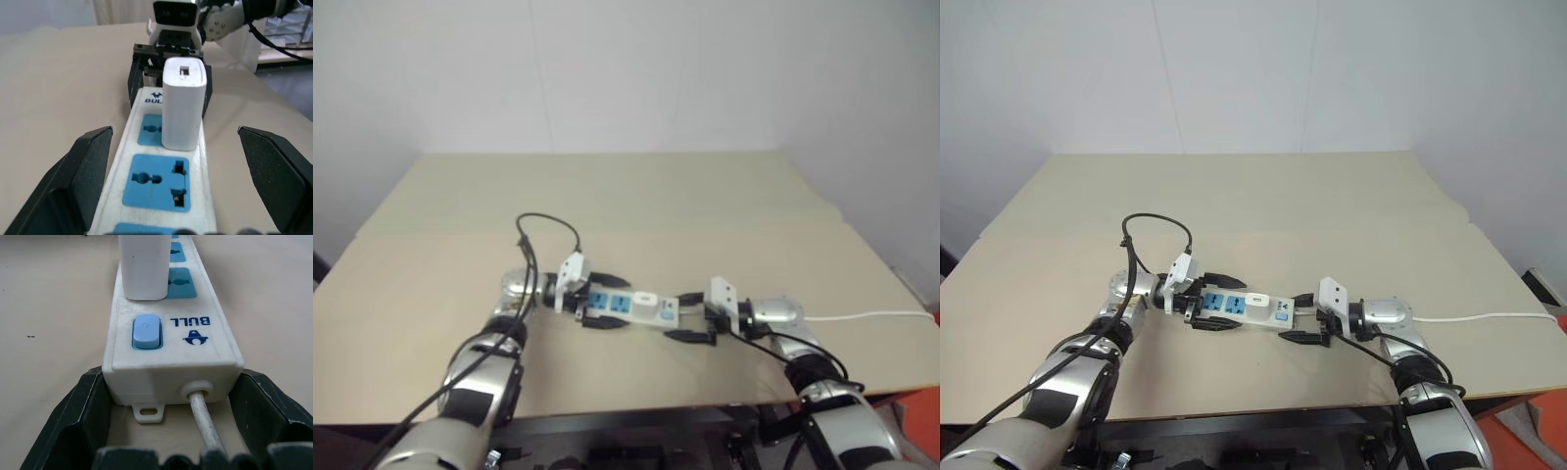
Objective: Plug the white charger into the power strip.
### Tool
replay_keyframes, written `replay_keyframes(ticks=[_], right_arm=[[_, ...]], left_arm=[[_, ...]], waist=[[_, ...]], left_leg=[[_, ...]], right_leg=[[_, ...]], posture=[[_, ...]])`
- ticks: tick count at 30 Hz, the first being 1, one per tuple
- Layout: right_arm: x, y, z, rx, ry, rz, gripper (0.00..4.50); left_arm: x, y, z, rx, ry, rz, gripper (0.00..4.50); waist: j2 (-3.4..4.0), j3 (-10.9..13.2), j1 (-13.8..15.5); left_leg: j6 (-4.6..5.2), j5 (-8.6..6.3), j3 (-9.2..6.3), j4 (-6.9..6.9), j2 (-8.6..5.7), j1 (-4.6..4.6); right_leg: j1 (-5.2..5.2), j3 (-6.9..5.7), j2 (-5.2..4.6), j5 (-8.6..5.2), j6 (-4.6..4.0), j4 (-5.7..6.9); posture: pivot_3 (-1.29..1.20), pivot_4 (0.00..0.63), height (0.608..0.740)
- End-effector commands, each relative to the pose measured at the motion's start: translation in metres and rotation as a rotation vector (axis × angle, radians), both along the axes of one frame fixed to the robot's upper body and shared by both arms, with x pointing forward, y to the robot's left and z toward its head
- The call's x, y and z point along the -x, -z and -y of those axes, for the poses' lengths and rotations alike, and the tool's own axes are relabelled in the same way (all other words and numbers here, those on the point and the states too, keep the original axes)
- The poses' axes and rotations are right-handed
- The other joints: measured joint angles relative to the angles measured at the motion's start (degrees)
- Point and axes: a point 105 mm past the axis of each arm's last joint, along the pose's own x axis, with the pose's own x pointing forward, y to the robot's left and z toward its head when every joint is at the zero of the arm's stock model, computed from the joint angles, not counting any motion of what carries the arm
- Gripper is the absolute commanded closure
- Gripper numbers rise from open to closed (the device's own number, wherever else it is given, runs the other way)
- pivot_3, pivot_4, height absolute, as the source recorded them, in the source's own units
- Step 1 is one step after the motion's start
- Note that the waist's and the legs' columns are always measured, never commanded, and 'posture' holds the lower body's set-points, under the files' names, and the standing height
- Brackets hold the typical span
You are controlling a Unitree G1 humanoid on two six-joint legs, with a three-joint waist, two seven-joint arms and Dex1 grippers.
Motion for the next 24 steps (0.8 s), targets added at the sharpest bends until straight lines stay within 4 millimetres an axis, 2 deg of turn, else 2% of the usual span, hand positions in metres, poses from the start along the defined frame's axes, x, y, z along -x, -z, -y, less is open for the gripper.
replay_keyframes(ticks=[1,2,3,4,10,14,18,20,24], right_arm=[[0.001,0.006,0.003,0.021,0.0,-0.059,1.09],[0.001,0.005,0.003,0.019,0.0,-0.066,1.09],[0.001,0.004,0.003,0.012,-0.003,-0.084,0.37],[0.001,0.003,0.003,0.007,-0.009,-0.094,0.13],[-0.001,-0.003,0.006,0.002,0.003,-0.044,0.06],[0.001,-0.015,0.02,0.012,0.004,0.009,0.06],[0.021,-0.043,0.064,0.099,-0.015,0.088,0.06],[0.03,-0.049,0.077,0.146,-0.02,0.1,0.06],[0.045,-0.068,0.104,0.205,0.0,0.117,0.06]], left_arm=[[-0.005,-0.017,-0.009,-0.012,-0.006,0.074,0.02],[-0.007,-0.022,-0.012,-0.005,-0.015,0.085,0.02],[-0.008,-0.027,-0.016,0.006,-0.026,0.095,0.0],[-0.009,-0.031,-0.018,0.017,-0.036,0.101,0.0],[-0.013,-0.053,-0.038,0.104,-0.098,0.136,0.0],[-0.007,-0.069,-0.06,0.122,-0.123,0.18,0.0],[0.02,-0.079,-0.126,0.007,-0.23,0.218,0.0],[0.033,-0.079,-0.143,-0.044,-0.248,0.21,0.0],[0.056,-0.086,-0.175,-0.09,-0.311,0.213,0.0]], waist=[[0.0,0.01,-0.04],[-0.02,0.02,-0.02],[-0.02,0.02,-0.01],[-0.02,0.04,-0.01],[-0.03,0.06,0.01],[0.0,0.12,0.01],[0.06,0.31,-0.27],[0.08,0.33,-0.15],[0.08,0.38,0.3]], left_leg=[[0.0,0.0,0.0,0.0,0.0,-0.03],[0.0,0.0,0.0,0.0,0.0,-0.07],[0.0,0.0,0.0,0.01,0.0,-0.1],[0.0,0.0,-0.01,0.01,0.01,-0.12],[0.01,-0.01,-0.02,0.01,0.02,-0.21],[0.01,-0.01,-0.02,0.01,0.02,-0.22],[0.02,-0.02,-0.03,-0.01,0.09,-0.45],[0.01,-0.01,-0.18,0.02,0.11,-0.98],[0.01,-0.01,0.03,0.08,0.04,-0.95]], right_leg=[[-0.02,0.0,0.0,0.0,0.0,0.0],[-0.05,0.0,0.0,0.0,0.0,0.0],[-0.08,-0.01,0.0,0.0,0.0,0.0],[-0.1,-0.02,-0.01,0.0,0.0,0.0],[-0.15,-0.05,-0.02,0.0,0.0,0.0],[-0.19,-0.05,-0.02,0.0,0.0,0.0],[-0.47,0.02,-0.02,0.0,0.0,0.13],[-1.13,0.05,-0.06,0.0,0.0,0.38],[-1.15,-0.04,-0.28,0.0,0.0,0.22]], posture=[[0.0,0.15,0.74],[0.0,0.15,0.74],[0.0,0.15,0.74],[0.0,0.15,0.74],[0.0,0.15,0.74],[0.0,0.15,0.74],[0.0,0.15,0.74],[0.0,0.15,0.74],[0.0,0.15,0.74]])
